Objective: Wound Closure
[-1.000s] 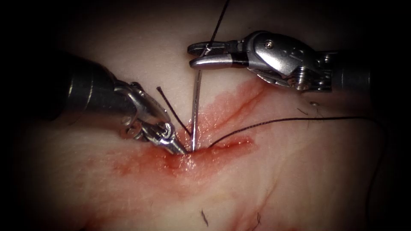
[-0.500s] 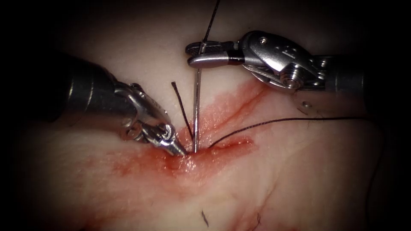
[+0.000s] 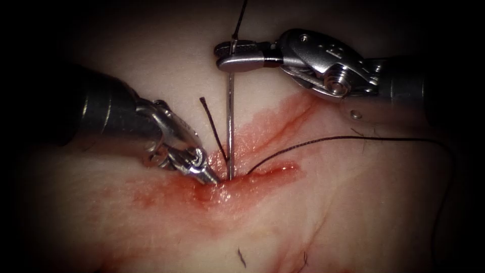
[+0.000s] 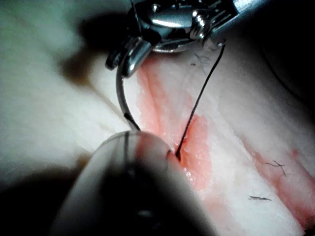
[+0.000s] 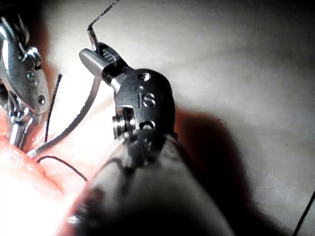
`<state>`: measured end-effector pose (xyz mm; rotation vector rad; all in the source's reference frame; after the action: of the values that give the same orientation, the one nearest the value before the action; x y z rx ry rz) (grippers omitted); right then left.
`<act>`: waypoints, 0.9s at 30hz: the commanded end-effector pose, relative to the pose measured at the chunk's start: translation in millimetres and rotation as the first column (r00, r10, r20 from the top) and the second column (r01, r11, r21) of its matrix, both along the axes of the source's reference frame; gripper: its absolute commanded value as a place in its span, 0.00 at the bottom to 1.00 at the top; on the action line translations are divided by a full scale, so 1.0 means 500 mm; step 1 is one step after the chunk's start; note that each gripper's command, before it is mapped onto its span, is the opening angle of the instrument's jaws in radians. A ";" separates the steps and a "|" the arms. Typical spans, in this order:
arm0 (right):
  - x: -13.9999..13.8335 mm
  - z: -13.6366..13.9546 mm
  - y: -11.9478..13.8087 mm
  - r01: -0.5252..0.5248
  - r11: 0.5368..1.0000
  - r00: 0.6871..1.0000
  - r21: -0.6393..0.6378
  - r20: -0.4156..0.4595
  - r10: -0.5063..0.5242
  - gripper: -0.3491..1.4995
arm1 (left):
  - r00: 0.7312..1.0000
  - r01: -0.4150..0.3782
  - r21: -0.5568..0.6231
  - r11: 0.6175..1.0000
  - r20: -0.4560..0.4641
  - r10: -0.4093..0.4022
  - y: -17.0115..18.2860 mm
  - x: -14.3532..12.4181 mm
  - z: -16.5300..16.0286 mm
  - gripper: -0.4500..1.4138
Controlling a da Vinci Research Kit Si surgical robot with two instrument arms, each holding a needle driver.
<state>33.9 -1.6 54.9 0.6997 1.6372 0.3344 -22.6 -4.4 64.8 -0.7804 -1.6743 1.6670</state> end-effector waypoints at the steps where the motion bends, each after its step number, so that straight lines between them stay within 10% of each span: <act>1: 0.0023 0.0002 0.0012 -0.001 1.000 1.000 0.005 -0.002 0.001 0.00 | 1.000 0.000 -0.001 1.000 0.000 0.000 0.0001 -0.0011 0.0010 0.00; 27: 0.0021 0.0010 0.0005 0.029 0.983 0.999 0.184 0.024 -0.034 0.00 | 1.000 -0.006 0.000 1.000 0.002 0.006 0.0001 -0.0010 0.0010 0.00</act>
<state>34.1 -1.8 55.4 0.8559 1.5782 0.4779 -22.6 -4.4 64.8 -0.7778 -1.6796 1.6703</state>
